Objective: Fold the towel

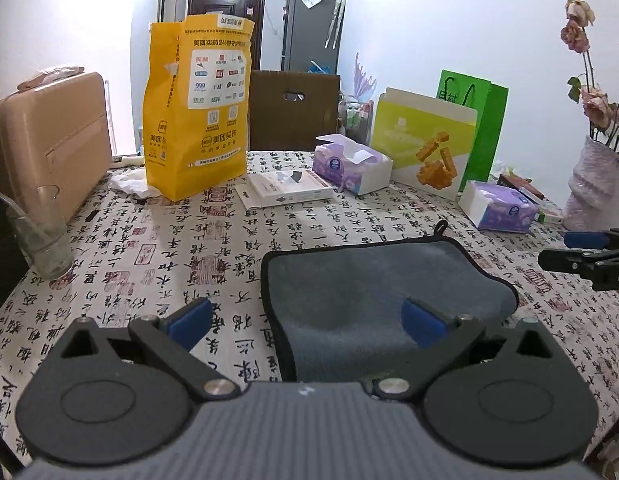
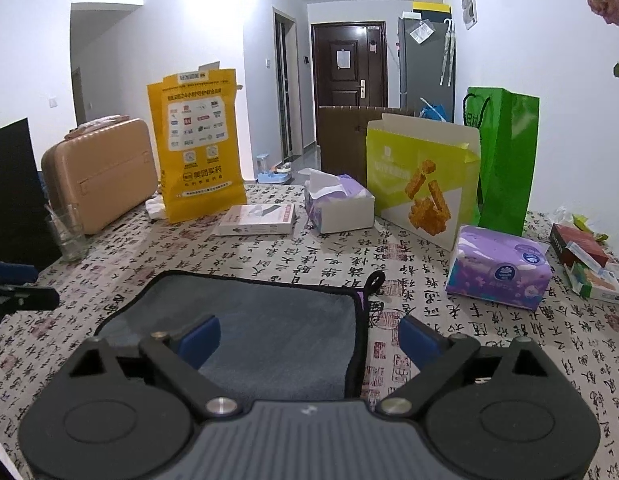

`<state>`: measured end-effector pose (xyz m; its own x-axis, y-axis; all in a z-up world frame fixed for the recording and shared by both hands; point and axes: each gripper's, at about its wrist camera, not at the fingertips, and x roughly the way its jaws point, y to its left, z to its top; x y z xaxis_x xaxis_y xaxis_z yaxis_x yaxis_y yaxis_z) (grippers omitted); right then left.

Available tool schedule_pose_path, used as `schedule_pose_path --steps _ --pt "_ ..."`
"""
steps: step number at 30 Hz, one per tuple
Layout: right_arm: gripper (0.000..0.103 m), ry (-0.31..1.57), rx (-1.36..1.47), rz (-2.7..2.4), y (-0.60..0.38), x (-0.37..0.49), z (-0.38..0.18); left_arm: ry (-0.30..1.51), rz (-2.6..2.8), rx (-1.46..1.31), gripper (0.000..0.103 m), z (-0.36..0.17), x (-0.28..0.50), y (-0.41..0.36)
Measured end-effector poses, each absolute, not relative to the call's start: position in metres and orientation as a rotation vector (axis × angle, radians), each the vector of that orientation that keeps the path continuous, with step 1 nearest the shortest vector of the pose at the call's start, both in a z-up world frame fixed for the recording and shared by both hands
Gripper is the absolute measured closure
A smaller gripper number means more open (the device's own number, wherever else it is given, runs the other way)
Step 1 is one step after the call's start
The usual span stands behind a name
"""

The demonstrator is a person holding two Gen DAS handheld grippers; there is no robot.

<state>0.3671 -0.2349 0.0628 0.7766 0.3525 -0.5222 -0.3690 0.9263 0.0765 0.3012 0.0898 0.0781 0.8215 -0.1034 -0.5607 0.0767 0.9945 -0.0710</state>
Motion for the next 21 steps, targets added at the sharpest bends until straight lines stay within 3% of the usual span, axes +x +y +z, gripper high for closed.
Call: schedule_pose_path --steps 21 --pt "0.003 0.505 -0.018 0.407 -0.251 0.299 0.078 0.558 -0.101 -0.031 0.000 0.088 0.239 0.073"
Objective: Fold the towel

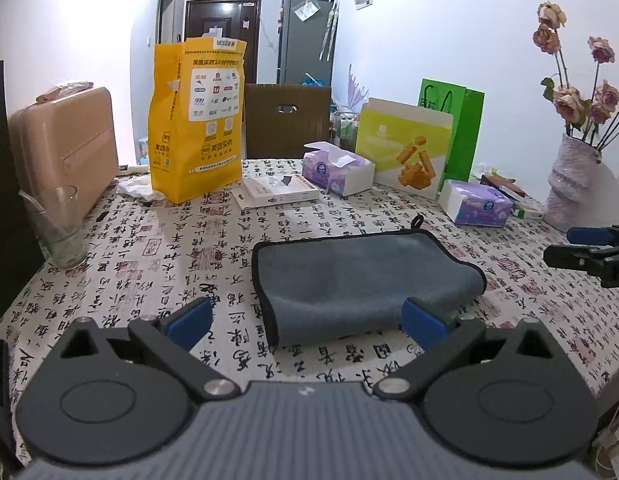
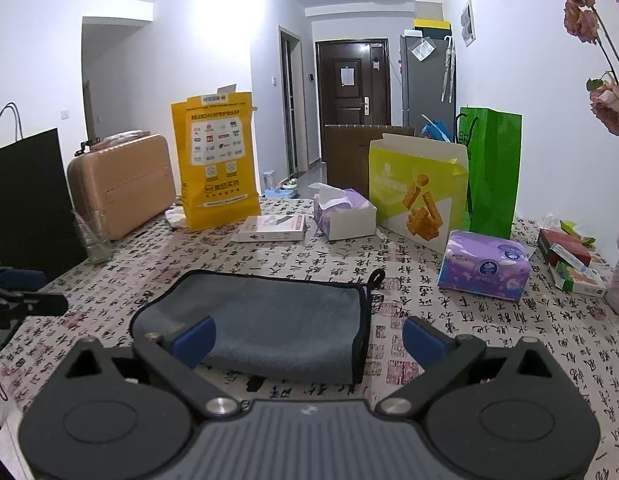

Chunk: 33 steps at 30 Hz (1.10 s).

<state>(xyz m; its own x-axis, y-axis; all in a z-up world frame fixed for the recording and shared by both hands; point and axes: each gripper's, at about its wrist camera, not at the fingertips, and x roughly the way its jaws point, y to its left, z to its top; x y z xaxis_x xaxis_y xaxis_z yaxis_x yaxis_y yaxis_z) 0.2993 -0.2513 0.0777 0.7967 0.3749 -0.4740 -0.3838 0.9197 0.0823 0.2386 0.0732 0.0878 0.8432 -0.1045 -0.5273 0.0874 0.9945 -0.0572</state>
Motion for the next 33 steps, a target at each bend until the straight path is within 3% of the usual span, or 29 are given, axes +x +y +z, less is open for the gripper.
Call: schedule_pose_path --steps 19,33 --pt "0.002 0.484 -0.029 0.428 -0.251 0.233 0.074 0.545 -0.098 -0.077 0.000 0.070 0.171 0.068" --pt "0.002 0.430 -0.035 0.449 -0.239 0.179 0.069 0.440 -0.019 -0.072 0.000 0.067 0.109 0.062"
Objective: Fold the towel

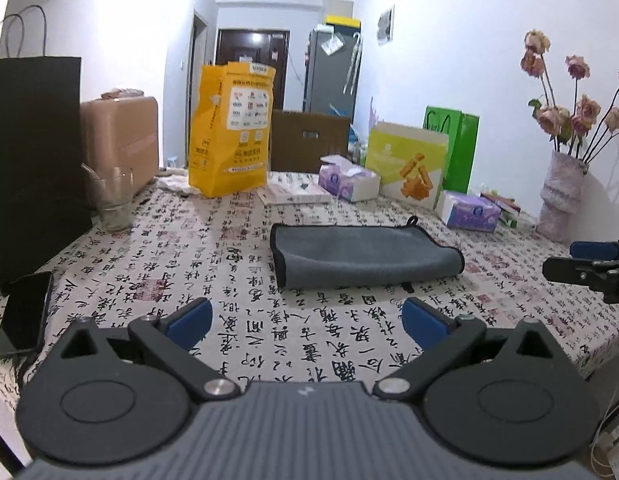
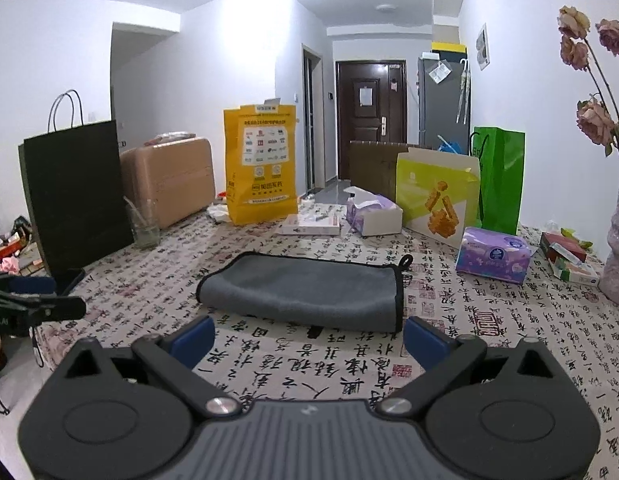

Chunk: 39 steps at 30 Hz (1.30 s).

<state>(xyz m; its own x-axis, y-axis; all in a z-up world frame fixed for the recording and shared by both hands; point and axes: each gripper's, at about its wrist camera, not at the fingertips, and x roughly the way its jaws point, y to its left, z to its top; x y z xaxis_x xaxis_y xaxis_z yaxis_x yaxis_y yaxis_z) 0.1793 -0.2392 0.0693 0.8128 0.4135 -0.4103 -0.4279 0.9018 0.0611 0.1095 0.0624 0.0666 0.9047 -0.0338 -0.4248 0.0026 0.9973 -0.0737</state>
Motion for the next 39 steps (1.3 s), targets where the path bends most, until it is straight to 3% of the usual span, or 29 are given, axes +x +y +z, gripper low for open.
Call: schedule_pose_path --steps 13,39 --pt "0.002 0.327 -0.030 0.458 -0.230 0.118 0.049 0.299 0.022 0.001 0.000 0.044 0.048 0.042" --pt "0.000 0.258 0.037 0.437 -0.237 0.019 0.004 0.234 0.006 0.030 0.000 0.014 -0.023 0.012"
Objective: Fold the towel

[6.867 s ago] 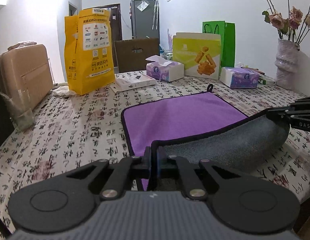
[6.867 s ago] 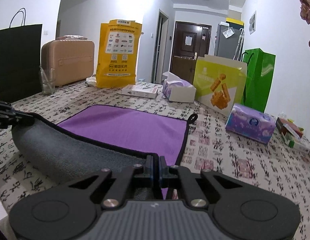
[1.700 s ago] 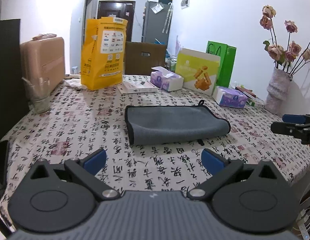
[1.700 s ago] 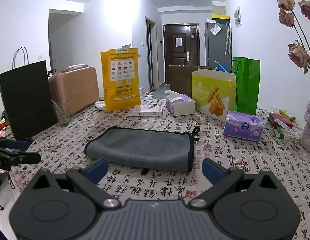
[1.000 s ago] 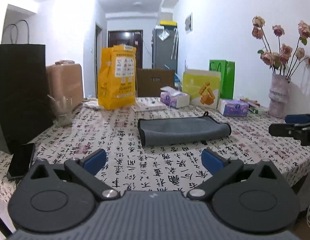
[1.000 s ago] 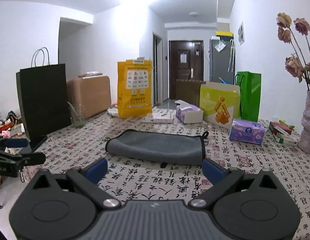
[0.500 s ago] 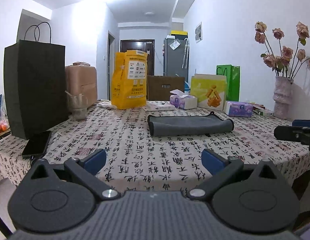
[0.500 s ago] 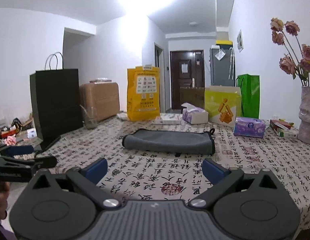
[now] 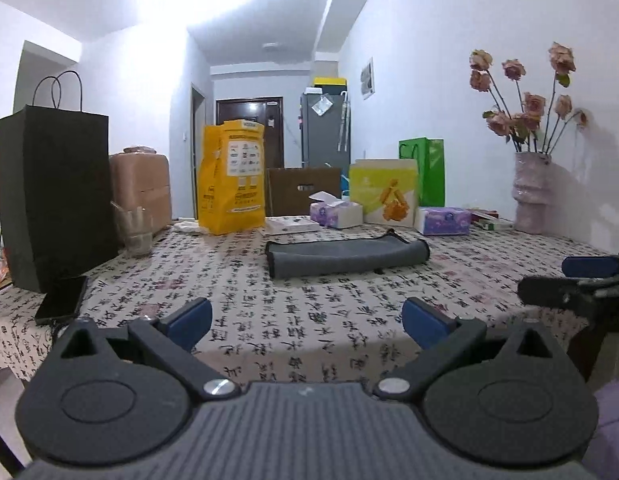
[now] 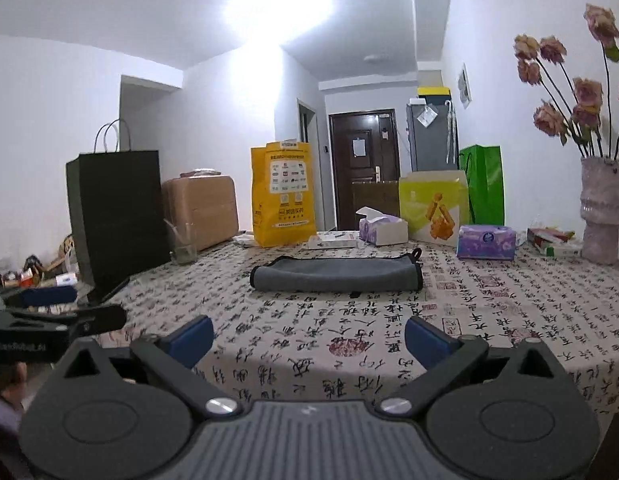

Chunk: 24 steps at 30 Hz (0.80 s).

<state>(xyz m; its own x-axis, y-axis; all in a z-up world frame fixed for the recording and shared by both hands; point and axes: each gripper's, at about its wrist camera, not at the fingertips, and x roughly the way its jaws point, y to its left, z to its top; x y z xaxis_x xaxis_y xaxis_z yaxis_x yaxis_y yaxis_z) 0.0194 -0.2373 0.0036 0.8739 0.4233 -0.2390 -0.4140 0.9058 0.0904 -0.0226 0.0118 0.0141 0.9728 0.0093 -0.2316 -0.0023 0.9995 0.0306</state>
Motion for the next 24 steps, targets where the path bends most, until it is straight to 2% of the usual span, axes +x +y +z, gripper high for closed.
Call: schedule_pose_path --steps 24 --pt "0.000 0.285 0.028 0.440 -0.2345 0.0139 -0.0020 0.244 0.020 0.013 0.000 0.0094 -0.0214 0.0147"
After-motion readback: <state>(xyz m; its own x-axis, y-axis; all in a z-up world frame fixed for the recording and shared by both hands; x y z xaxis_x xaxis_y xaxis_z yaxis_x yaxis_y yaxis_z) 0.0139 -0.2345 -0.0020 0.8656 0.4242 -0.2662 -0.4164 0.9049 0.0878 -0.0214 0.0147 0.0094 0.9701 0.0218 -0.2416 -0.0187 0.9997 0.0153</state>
